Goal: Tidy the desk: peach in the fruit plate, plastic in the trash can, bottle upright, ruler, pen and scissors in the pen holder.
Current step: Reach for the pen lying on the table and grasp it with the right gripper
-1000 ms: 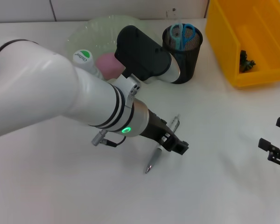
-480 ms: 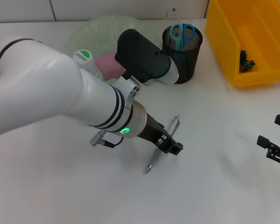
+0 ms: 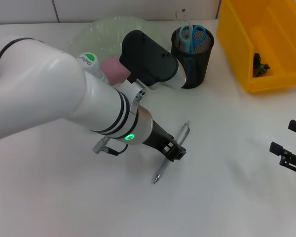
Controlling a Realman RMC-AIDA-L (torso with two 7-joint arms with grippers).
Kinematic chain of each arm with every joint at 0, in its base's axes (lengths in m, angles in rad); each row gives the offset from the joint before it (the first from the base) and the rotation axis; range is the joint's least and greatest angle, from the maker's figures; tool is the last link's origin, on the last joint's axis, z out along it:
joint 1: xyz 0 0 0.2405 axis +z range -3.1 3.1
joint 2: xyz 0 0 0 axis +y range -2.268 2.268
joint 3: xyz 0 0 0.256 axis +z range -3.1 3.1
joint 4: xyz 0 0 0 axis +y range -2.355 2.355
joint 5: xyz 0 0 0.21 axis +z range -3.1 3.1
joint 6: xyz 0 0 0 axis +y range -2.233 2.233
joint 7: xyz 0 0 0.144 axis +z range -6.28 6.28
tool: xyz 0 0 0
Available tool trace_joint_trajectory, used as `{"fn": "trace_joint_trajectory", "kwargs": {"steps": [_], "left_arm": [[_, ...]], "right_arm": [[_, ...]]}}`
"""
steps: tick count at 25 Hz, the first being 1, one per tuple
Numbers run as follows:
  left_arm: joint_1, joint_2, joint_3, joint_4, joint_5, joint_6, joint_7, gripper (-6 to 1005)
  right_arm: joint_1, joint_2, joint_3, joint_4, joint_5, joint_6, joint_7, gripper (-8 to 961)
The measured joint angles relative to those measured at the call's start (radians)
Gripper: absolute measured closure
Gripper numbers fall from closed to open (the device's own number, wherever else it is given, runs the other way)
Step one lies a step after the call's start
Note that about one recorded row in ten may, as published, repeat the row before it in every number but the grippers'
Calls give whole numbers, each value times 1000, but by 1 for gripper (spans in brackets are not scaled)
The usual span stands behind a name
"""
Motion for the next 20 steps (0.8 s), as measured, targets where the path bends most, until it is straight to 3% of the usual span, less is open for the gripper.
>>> {"fn": "trace_joint_trajectory", "kwargs": {"steps": [2,20], "left_arm": [[-4,0,3,-11,1,-1,2,616],[-16,0,15,-14,0,33,5,634]], "right_arm": [[2,0,-2,0,0,3,1,202],[8,0,-9,1,0,23,7,202]]}}
